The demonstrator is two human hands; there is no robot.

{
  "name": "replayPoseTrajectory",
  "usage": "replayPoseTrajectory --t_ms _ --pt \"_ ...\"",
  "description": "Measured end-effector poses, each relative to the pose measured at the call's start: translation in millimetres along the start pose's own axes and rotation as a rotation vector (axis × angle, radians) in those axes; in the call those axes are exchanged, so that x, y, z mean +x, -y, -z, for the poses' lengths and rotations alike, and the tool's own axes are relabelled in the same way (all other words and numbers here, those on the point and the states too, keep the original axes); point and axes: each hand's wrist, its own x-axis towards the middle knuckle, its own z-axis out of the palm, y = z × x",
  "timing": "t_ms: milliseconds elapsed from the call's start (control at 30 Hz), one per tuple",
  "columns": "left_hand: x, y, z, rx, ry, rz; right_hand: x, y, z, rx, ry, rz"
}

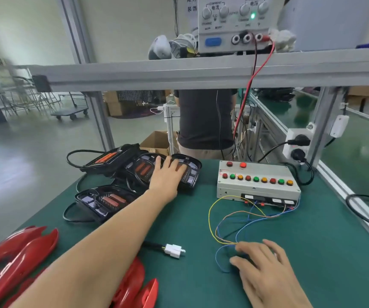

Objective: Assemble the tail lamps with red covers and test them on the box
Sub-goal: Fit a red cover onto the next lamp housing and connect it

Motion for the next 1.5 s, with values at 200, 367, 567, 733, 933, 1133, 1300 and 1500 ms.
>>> replayPoseTrajectory --t_ms 200,367,567,733,933,1133,1300,1500 --pt "9.5 -2.1 -20.6 0.037 -0.018 -0.092 2.5 0.4 -5.8 -0.035 -0.025 -0.049" --pt "11.6 2.5 -16.6 0.07 -0.051 -0.171 0.4 -1.7 -8.2 -0.046 -0.034 -0.041" --pt "1.7 10.3 -7.6 0.148 -0.143 -0.212 2.5 -2.5 -8.2 -0.04 -0.066 -0.032" --pt "-29.3 13.5 43.9 0.001 -0.517 -0.171 7.7 -4.6 1.6 -0.003 -0.035 -0.018" --pt "-86.8 -3.3 97.3 -0.178 -0.839 -0.185 19.2 6.4 28.7 0.494 0.135 -0.28" --pt "-135.2 -56.0 115.5 -0.23 -0.849 -0.388 65.0 -13.5 68.5 1.533 0.028 -0.84" --pt "-150.8 -94.8 106.8 -0.332 -0.658 -0.517 49.8 -26.1 77.0 1.428 0.012 -1.051" --pt "-145.3 -71.5 111.8 -0.8 -0.256 -0.371 18.4 -56.8 86.0 1.34 0.099 -1.293"
